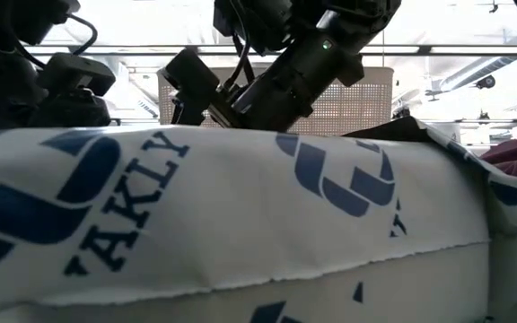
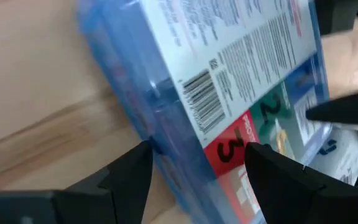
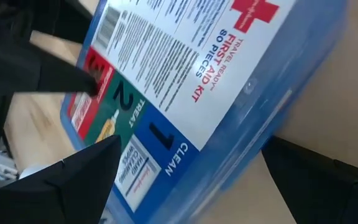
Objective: Pick & place medical supplies in basket/bin
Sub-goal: Put the first aid kit into the white bin
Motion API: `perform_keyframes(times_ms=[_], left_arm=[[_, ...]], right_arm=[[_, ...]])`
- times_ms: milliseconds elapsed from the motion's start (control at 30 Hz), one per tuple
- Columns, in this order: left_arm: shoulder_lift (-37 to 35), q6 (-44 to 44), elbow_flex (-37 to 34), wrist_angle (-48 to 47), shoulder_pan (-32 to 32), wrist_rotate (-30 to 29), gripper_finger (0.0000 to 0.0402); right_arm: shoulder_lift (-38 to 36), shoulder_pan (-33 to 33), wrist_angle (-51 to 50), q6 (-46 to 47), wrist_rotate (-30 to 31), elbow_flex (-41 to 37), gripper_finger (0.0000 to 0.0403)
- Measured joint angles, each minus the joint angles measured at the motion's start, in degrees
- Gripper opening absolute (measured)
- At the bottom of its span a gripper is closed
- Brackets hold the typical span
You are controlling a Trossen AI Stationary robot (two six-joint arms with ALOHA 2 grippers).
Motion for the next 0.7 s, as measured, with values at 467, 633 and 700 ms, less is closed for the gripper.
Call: perform_keyframes(times_ms=[467, 633, 700], left_arm=[[-1.81, 2.0, -0.73, -1.73, 0.13, -0.95, 0.023], [-1.81, 1.81, -0.89, -1.29, 0.36, -1.52, 0.023], [-1.77, 1.77, -0.98, -1.28, 0.52, -1.38, 0.023]], right_arm=[[-8.03, -0.41, 4.36, -7.4, 0.78, 0.92, 0.0377], [-6.85, -0.6, 5.63, -7.82, -2.62, 0.87, 0.0377], [-6.27, -0.93, 4.73, -6.47, -2.02, 0.96, 0.0377]])
